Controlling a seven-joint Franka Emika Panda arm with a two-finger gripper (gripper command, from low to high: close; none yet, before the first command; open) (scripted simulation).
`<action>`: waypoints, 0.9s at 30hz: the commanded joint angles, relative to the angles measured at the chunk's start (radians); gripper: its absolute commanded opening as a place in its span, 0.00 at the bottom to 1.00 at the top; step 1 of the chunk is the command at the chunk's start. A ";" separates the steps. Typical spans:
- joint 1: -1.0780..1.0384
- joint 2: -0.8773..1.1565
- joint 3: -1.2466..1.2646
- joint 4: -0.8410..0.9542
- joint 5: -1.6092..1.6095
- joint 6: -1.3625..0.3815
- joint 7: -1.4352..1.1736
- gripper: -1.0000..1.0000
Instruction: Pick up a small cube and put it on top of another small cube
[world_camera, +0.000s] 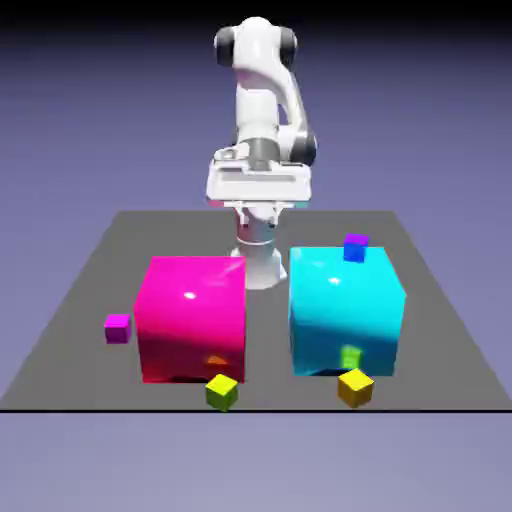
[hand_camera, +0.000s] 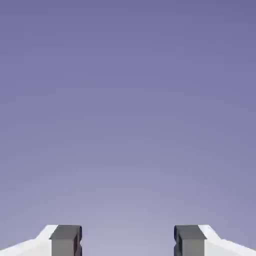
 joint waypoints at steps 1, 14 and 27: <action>0.000 0.036 -0.009 0.034 0.011 -0.038 0.004 0.50; 0.000 0.507 -0.120 0.470 0.159 -0.531 0.062 0.50; 0.000 0.979 -0.231 0.906 0.307 -1.023 0.120 0.50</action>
